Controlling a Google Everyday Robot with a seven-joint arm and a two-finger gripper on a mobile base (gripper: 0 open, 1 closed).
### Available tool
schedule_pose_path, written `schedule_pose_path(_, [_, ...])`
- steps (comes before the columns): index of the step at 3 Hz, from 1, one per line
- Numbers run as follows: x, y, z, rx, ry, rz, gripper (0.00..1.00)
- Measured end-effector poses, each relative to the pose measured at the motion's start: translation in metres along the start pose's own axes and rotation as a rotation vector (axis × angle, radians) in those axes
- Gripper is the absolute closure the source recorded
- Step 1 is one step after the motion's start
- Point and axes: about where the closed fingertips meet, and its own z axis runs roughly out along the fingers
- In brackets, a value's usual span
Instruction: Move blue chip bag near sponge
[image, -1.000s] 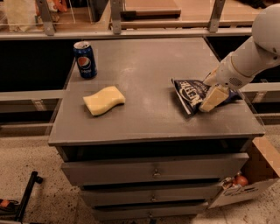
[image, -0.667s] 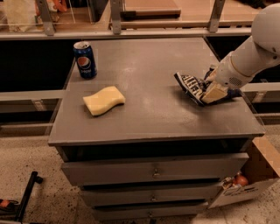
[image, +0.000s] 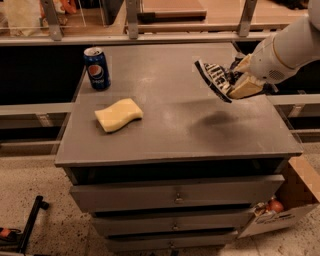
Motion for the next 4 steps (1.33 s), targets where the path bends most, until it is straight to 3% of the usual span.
schedule_pose_path(1, [-0.035,-0.004,-0.019,0.038,-0.063,-0.083,1.0])
schedule_pose_path(2, [-0.077,0.001,-0.018,0.022,-0.131,-0.179,1.0])
schedule_pose_path(4, [-0.143,0.014,-0.008,-0.023,-0.242,-0.307,1.0])
